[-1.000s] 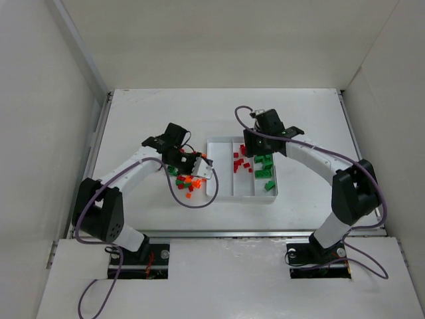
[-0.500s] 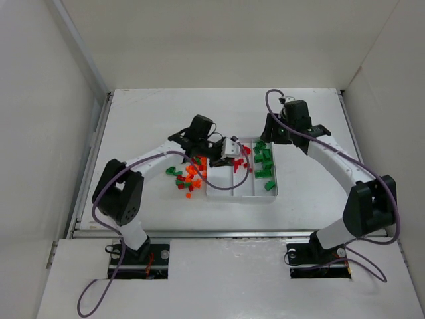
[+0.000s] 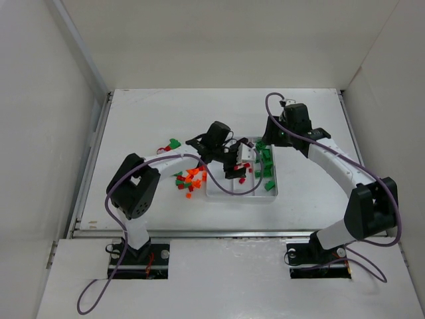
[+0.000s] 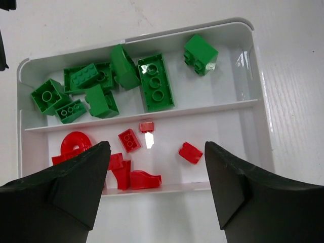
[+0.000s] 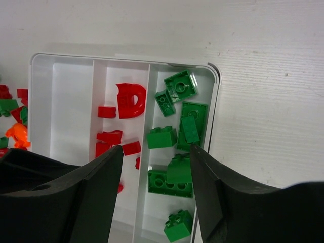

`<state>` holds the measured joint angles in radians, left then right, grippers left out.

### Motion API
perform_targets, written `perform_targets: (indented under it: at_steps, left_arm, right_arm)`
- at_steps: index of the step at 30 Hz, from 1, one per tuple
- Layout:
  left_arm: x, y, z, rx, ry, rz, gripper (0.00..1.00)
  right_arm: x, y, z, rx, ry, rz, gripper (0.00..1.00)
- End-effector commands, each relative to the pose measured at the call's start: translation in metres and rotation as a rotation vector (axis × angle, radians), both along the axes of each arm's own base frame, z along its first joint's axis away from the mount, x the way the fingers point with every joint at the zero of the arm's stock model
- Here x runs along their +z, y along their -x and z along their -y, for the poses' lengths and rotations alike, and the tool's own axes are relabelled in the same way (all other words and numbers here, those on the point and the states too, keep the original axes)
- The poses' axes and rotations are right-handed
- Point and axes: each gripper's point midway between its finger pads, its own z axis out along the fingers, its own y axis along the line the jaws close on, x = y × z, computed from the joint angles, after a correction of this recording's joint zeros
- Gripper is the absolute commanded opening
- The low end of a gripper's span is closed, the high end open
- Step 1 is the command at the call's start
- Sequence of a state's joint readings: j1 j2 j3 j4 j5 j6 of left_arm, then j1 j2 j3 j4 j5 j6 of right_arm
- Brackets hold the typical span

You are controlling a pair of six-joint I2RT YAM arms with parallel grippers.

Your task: Sort the legos into containers by color

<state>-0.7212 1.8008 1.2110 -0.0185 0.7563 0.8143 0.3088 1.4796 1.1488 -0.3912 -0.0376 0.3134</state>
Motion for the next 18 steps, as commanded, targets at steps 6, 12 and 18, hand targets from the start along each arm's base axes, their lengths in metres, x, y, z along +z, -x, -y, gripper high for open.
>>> perform_targets:
  at_steps: [6,12,18]
  left_arm:
    - [0.032,-0.016,-0.012,0.060,-0.035,0.073,0.55]
    - [0.031,-0.003,-0.096,0.012,-0.223,0.148,0.28]
    - [0.000,0.017,-0.160,0.214,-0.248,0.092,0.20]
  right_arm:
    - [0.024,-0.008,0.005,0.000,0.020,0.073,0.61]
    - [0.022,-0.007,0.005,0.008,0.030,0.067,0.61]
    - [0.016,-0.004,0.003,0.022,0.021,0.055,0.61]
